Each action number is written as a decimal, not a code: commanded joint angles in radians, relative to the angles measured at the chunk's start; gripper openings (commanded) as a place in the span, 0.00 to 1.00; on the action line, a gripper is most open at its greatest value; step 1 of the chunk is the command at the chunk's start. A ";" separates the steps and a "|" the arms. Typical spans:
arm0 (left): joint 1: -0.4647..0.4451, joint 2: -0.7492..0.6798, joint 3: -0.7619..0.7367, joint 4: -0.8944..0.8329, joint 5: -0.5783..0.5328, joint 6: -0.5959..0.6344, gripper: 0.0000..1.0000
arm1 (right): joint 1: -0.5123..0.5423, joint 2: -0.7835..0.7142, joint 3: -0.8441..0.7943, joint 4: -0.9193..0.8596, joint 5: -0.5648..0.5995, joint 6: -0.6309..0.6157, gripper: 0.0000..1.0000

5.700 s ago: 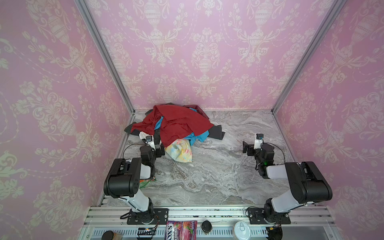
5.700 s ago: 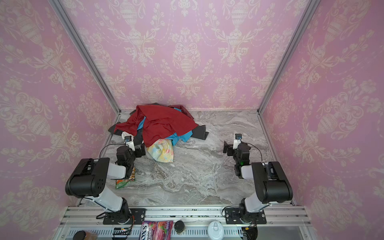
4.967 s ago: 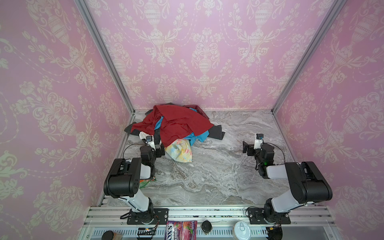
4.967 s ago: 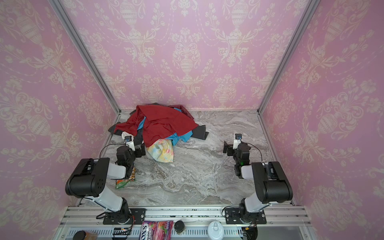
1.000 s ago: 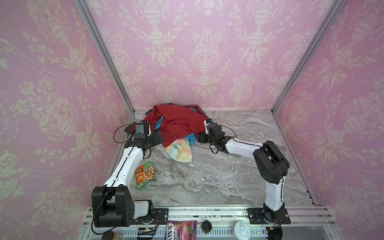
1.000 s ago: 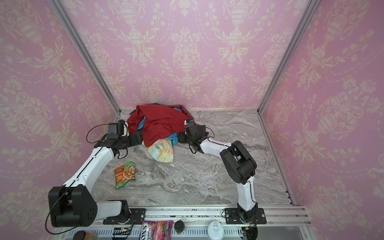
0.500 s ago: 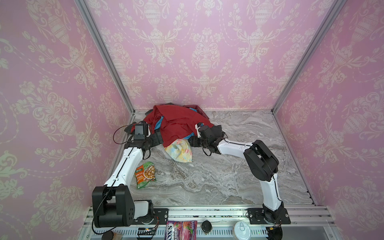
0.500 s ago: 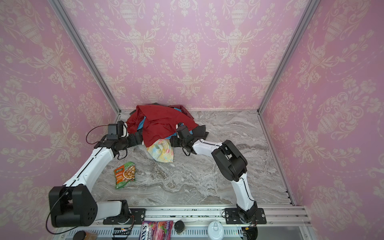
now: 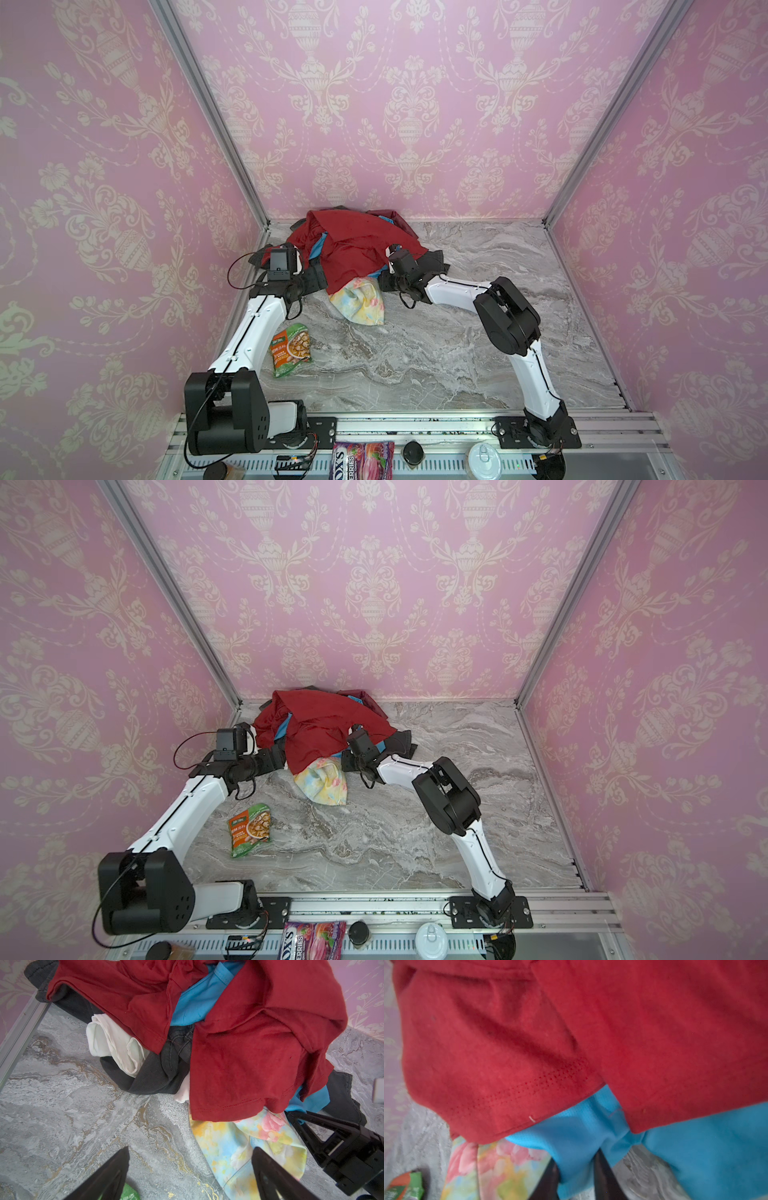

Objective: Pick out a specific cloth from the pile
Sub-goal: 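Grasp the turquoise shirt in the pile with the right gripper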

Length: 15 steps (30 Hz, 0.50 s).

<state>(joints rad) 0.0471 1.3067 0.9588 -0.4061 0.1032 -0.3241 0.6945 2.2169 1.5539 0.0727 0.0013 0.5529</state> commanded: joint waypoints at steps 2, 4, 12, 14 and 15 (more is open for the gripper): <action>-0.013 -0.004 -0.009 0.000 0.021 0.019 0.94 | 0.004 -0.013 0.059 -0.022 0.033 -0.028 0.00; -0.015 -0.006 -0.009 0.001 0.020 0.019 0.94 | 0.004 -0.028 0.064 -0.028 0.028 -0.036 0.00; -0.024 -0.014 -0.019 0.010 0.016 0.021 0.94 | 0.018 -0.157 0.045 -0.066 0.030 -0.066 0.00; -0.026 -0.013 -0.019 0.010 0.018 0.021 0.94 | 0.022 -0.194 0.044 -0.078 0.024 -0.070 0.00; -0.026 -0.013 -0.019 0.010 0.019 0.020 0.94 | 0.021 -0.208 0.047 -0.084 0.020 -0.072 0.00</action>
<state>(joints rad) 0.0284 1.3067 0.9558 -0.4046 0.1032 -0.3241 0.7029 2.0953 1.5921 0.0021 0.0189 0.5133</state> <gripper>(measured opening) 0.940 0.044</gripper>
